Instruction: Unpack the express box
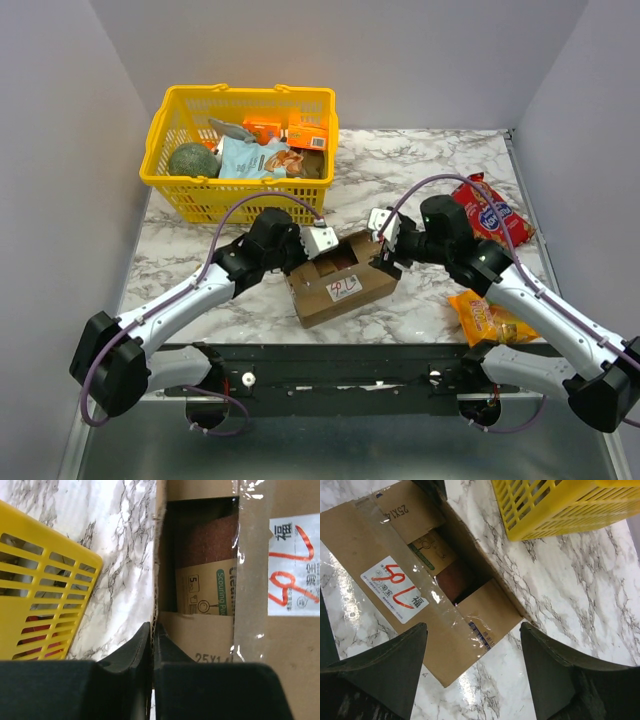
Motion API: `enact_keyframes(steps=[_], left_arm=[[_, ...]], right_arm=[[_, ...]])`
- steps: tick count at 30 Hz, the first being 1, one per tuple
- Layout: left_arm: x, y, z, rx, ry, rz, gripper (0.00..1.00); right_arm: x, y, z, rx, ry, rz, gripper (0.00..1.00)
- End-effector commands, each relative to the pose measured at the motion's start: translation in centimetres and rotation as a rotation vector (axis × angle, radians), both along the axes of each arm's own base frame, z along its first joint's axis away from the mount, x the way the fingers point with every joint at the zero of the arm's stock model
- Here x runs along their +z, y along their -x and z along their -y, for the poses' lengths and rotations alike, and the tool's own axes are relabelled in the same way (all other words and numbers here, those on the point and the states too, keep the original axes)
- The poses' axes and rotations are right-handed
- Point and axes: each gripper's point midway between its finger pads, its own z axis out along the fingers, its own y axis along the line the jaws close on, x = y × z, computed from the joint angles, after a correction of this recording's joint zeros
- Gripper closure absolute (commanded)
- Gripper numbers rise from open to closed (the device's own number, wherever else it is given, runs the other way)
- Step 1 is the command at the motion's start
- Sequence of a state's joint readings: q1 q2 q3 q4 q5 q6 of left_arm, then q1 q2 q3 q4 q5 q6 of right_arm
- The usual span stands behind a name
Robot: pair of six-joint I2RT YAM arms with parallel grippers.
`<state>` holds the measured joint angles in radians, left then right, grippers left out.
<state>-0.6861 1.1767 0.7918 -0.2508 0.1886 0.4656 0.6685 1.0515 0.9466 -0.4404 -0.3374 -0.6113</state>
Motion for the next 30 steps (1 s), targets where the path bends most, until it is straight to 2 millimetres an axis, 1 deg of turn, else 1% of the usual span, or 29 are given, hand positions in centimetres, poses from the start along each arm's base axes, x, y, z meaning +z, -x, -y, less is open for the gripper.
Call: enact_keyframes(steps=[1,2,3,4,5,6,7,8,9,10,12,13,15,18,19,21,22,23,24,25,27,28,30], left_arm=[[0.2,1.2,0.5,-0.085,-0.002,-0.099,0.90],[0.0,1.6,0.3,-0.094,-0.016,-0.130,0.92],[0.7,1.6,0.8,-0.119,0.000,-0.137,0.96],[0.6,1.5,0.8,-0.123,0.002,-0.156,0.98],[0.6,1.6,0.8,-0.125,0.001,-0.172,1.00],[1.1,1.4,1.1,-0.127,0.013,-0.172,1.00],[1.1,1.4,1.3,-0.131,0.020,-0.186,1.00],[1.3,1.2,1.4,-0.132,0.026,-0.187,1.00],[1.8,0.9,1.7,-0.138,0.036,-0.177,1.00],[1.7,0.8,1.9,-0.143,0.038,-0.181,1.00],[2.5,0.3,2.5,-0.153,0.056,-0.169,1.00],[2.4,0.2,2.8,-0.158,0.058,-0.178,1.00],[3.0,-0.1,3.2,-0.168,0.071,-0.175,1.00],[3.4,0.2,3.7,-0.193,0.088,-0.183,1.00],[3.4,0.2,3.7,-0.198,0.091,-0.185,1.00],[3.3,0.6,3.8,-0.210,0.096,-0.199,1.00],[3.4,0.7,3.9,-0.213,0.101,-0.201,1.00],[3.3,0.8,3.9,-0.214,0.101,-0.208,1.00],[3.3,0.9,3.9,-0.216,0.105,-0.216,1.00],[3.2,1.0,3.9,-0.215,0.108,-0.221,1.00],[3.3,1.0,4.0,-0.214,0.115,-0.222,1.00],[3.4,0.9,4.0,-0.209,0.119,-0.224,1.00],[3.5,0.8,4.1,-0.205,0.129,-0.225,1.00]], right_arm=[[-0.2,1.7,-0.8,0.117,0.013,-0.035,0.18],[-0.1,2.1,-1.1,0.152,0.008,-0.040,0.18],[0.0,2.2,-1.3,0.185,0.017,-0.028,0.18],[-0.3,2.9,-1.2,0.211,0.033,-0.051,0.18],[0.3,3.8,-1.6,0.280,0.021,-0.060,0.18],[0.3,4.3,-1.7,0.356,0.051,-0.022,0.18],[-0.8,5.2,-1.3,0.392,0.088,-0.079,0.18],[-0.6,5.6,-1.4,0.426,0.089,-0.083,0.18],[-1.0,5.8,-1.4,0.452,0.107,-0.087,0.18],[-2.4,6.4,-1.0,0.475,0.146,-0.156,0.18],[-2.9,6.9,-1.1,0.522,0.166,-0.195,0.18],[-3.6,7.4,-0.8,0.530,0.182,-0.237,0.18],[-4.8,7.4,-1.0,0.541,0.197,-0.276,0.18],[-5.8,6.1,-1.7,0.506,0.194,-0.283,0.16],[-5.8,5.5,-2.2,0.500,0.185,-0.267,0.16],[-6.6,4.6,-2.7,0.479,0.192,-0.284,0.16],[-6.4,3.9,-3.2,0.467,0.181,-0.267,0.15],[-6.5,3.4,-3.4,0.453,0.185,-0.267,0.15],[-7.1,3.1,-3.6,0.447,0.192,-0.286,0.15],[-7.2,2.8,-3.7,0.445,0.195,-0.284,0.14],[-7.4,2.6,-3.9,0.450,0.205,-0.290,0.14],[-8.1,2.7,-3.8,0.454,0.218,-0.316,0.14],[-8.5,3.0,-3.8,0.470,0.223,-0.338,0.14]])
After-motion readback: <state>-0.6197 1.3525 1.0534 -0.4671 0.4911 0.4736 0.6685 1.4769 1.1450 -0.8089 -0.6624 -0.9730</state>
